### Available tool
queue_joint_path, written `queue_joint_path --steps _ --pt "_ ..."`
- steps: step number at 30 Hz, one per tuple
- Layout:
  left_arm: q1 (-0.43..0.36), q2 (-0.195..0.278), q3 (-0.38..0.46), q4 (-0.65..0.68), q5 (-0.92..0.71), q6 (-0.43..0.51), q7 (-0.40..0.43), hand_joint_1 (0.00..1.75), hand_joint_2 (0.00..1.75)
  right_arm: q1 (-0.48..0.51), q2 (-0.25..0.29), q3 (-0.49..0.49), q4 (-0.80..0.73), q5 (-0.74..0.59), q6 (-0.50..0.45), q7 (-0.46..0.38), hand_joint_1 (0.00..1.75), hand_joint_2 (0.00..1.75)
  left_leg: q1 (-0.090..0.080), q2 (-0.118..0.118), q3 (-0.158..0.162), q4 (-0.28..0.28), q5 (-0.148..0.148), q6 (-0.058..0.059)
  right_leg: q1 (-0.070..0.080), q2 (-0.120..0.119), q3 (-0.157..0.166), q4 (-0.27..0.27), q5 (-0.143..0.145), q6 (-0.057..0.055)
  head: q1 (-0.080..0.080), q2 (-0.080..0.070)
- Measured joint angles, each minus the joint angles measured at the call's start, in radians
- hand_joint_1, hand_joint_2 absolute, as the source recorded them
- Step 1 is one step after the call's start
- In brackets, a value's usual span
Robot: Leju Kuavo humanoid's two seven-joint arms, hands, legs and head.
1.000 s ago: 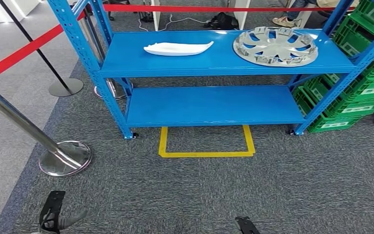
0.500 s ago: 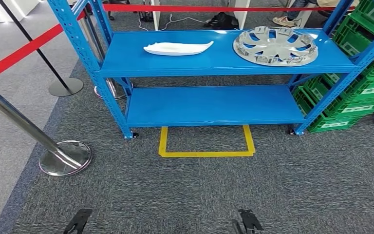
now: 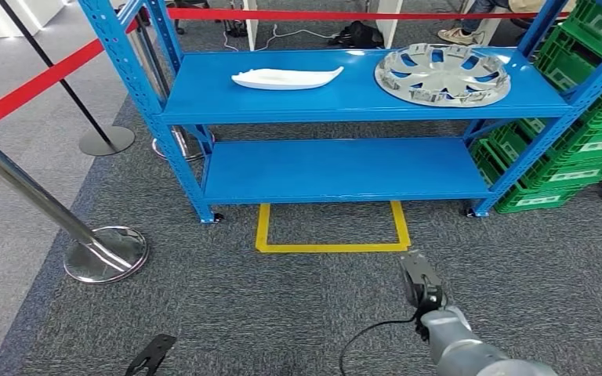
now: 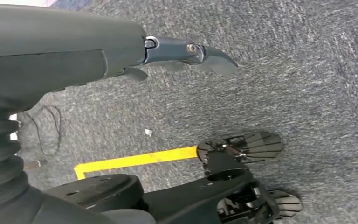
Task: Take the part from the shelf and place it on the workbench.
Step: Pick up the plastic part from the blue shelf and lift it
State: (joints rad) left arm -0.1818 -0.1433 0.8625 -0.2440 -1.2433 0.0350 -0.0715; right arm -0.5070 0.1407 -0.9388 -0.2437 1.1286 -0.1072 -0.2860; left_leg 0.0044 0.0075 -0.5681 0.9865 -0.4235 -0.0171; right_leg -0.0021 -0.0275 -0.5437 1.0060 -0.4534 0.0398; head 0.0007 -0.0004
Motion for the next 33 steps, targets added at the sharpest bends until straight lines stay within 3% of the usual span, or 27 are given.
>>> queue_joint_path --steps 1,5,13,19,24,25,28,29,33 --pt "-0.002 -0.001 -0.004 0.001 -0.001 0.0 0.002 0.0 1.75 -0.02 -0.002 0.014 -0.002 0.004 -0.001 0.003 0.0 0.0 0.0 0.0 -0.001 0.0 0.0 0.0 0.0 0.0 -0.001 0.0 0.001 0.0 0.0 0.0" --pt "-0.005 -0.006 -0.011 0.001 -0.007 0.0 0.006 0.0 1.75 -0.064 -0.006 0.057 -0.006 0.014 -0.008 -0.005 0.0 1.75 0.0 0.0 -0.002 0.0 0.001 0.0 0.0 0.0 -0.001 0.0 0.001 0.0 0.0 0.0" --pt "-0.015 -0.014 -0.035 0.002 -0.03 -0.011 0.028 0.0 1.75 -0.201 0.006 0.235 -0.015 0.157 -0.02 -0.03 0.0 1.75 0.0 0.0 -0.009 0.0 0.006 0.0 0.0 0.0 -0.008 0.001 0.006 0.0 0.0 0.0" --pt "-0.024 -0.029 -0.055 0.004 -0.045 -0.024 0.041 0.0 1.75 -0.361 0.088 0.441 -0.046 0.228 0.003 -0.121 0.0 1.75 0.0 0.0 -0.014 0.0 0.011 0.0 0.001 0.001 -0.014 0.001 0.009 0.0 0.0 0.0" --pt "-0.028 -0.035 -0.06 0.007 -0.047 -0.029 0.042 0.0 1.75 -0.406 0.148 0.6 -0.081 0.228 0.036 -0.184 0.0 1.75 0.001 0.0 -0.014 0.0 0.011 -0.001 0.002 0.0 -0.013 0.001 0.009 0.0 0.0 0.0" --pt "-0.028 -0.035 -0.061 0.007 -0.048 -0.03 0.042 0.0 1.75 -0.407 0.154 0.633 -0.086 0.23 0.04 -0.191 0.0 1.31 0.001 0.0 -0.014 0.0 0.011 -0.001 0.002 0.0 -0.013 0.001 0.009 -0.001 0.0 0.0" --pt "-0.029 -0.036 -0.063 0.007 -0.051 -0.032 0.043 0.0 1.75 -0.408 0.166 0.718 -0.099 0.236 0.045 -0.2 0.0 1.31 0.001 0.0 -0.014 0.0 0.011 -0.001 0.001 0.0 -0.013 0.001 0.01 -0.001 0.0 0.0" --pt "-0.029 -0.037 -0.063 0.007 -0.052 -0.032 0.043 0.0 1.75 -0.408 0.168 0.74 -0.102 0.242 0.043 -0.198 0.0 1.75 0.001 0.0 -0.014 0.0 0.011 -0.001 0.001 0.0 -0.013 0.001 0.01 -0.001 0.0 0.0" --pt "-0.031 -0.039 -0.064 0.007 -0.055 -0.035 0.043 0.0 1.75 -0.411 0.168 0.856 -0.109 0.342 0.006 -0.137 0.0 1.75 0.001 0.0 -0.014 0.0 0.011 -0.001 0.001 0.0 -0.014 0.001 0.01 -0.001 0.0 0.0"
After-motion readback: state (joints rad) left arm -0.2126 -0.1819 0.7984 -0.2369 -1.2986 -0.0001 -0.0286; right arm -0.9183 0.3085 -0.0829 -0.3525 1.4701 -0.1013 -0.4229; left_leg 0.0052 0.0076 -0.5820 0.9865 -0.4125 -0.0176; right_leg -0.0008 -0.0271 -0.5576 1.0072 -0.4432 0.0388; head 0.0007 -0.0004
